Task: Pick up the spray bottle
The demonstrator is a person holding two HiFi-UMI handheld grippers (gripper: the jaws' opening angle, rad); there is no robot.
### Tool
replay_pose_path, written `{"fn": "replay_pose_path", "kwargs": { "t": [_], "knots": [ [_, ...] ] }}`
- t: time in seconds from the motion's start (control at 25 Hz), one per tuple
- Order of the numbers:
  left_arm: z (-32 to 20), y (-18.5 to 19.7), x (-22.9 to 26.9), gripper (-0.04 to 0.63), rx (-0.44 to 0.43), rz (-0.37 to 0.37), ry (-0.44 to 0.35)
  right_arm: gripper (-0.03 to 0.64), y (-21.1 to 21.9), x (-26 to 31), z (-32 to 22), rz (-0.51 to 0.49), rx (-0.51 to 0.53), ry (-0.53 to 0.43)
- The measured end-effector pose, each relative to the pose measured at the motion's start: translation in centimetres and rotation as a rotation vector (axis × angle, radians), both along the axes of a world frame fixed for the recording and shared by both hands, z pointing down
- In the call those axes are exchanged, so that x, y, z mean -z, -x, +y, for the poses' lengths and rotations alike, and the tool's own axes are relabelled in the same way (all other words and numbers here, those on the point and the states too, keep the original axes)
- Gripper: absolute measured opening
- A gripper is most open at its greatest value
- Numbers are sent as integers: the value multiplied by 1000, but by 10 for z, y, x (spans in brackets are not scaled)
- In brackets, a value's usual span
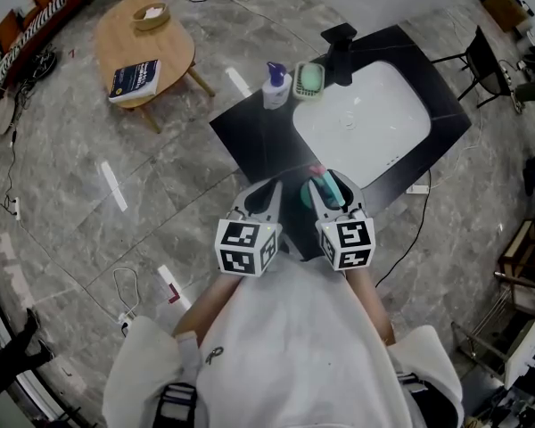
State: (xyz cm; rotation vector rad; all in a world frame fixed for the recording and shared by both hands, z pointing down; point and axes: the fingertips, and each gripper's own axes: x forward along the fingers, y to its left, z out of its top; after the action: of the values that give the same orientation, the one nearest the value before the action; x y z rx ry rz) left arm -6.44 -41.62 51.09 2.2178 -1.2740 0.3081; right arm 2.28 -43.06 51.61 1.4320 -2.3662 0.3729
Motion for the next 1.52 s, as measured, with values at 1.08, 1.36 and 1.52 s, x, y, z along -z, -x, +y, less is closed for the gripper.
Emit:
{"fn": "replay_pose_path", "kwargs": {
  "t": [1.08, 1.36, 1.52],
  "knots": [
    [12, -6, 10, 29, -8, 9, -39, 149, -4, 20, 14, 5, -31, -46],
    [15, -17, 15, 29, -27, 22, -52, 149, -13, 52, 22, -17, -54, -112],
    [15, -23, 17, 29, -41, 26, -60, 149, -21, 63, 25, -12, -65, -137]
  ]
}}
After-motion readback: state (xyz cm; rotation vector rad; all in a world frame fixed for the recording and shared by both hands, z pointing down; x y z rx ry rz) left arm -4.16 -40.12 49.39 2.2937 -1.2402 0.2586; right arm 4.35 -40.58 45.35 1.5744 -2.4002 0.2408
